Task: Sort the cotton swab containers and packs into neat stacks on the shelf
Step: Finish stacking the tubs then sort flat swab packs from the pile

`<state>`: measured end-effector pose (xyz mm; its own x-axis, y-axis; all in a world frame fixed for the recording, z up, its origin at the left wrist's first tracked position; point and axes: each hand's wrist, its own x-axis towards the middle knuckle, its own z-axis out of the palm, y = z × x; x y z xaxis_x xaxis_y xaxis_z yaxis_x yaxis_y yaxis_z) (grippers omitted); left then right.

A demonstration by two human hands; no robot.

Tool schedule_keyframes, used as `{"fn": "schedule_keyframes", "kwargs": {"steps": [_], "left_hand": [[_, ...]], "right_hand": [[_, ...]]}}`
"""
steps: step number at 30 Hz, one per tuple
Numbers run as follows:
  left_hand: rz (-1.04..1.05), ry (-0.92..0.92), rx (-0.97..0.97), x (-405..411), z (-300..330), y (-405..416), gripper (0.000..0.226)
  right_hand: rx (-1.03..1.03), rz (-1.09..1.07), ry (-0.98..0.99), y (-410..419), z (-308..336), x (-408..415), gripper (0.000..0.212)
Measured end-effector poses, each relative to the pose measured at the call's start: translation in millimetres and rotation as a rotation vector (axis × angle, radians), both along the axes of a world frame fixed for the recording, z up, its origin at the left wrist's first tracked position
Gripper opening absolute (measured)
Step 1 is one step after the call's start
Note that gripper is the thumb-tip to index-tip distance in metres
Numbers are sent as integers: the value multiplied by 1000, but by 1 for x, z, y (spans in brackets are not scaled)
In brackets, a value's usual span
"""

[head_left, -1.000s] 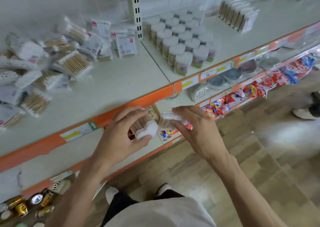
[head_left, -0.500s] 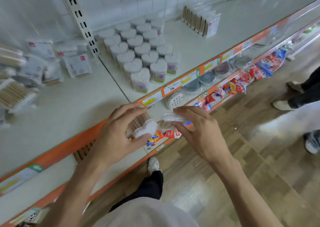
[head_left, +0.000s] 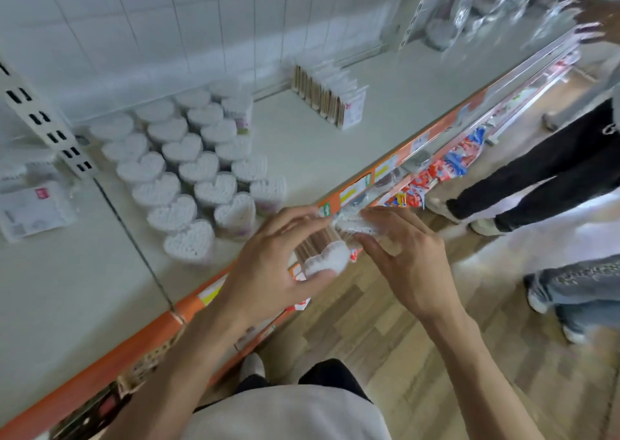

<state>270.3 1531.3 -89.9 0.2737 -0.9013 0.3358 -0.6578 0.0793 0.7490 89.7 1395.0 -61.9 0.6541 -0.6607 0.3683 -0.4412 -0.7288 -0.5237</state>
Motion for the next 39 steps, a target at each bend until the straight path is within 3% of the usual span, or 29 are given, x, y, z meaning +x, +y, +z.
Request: {"fn": "schedule_keyframes", "kwargs": {"steps": [7, 12, 21, 25, 39], "left_hand": [[91, -56, 31, -1, -14, -64, 59], [327, -117, 81, -5, -17, -114, 57], [578, -218, 310, 7, -18, -179, 61], [641, -167, 409, 8, -24, -194, 64], [746, -194, 296, -9, -36, -200, 66]], "right_hand": [[41, 26, -3, -76, -15, 14, 26], [55, 142, -19, -149, -20, 35, 26], [81, 380, 2, -243, -31, 82, 28], [143, 497, 27, -259, -38, 93, 26], [193, 649, 22, -289, -34, 99, 30]]}}
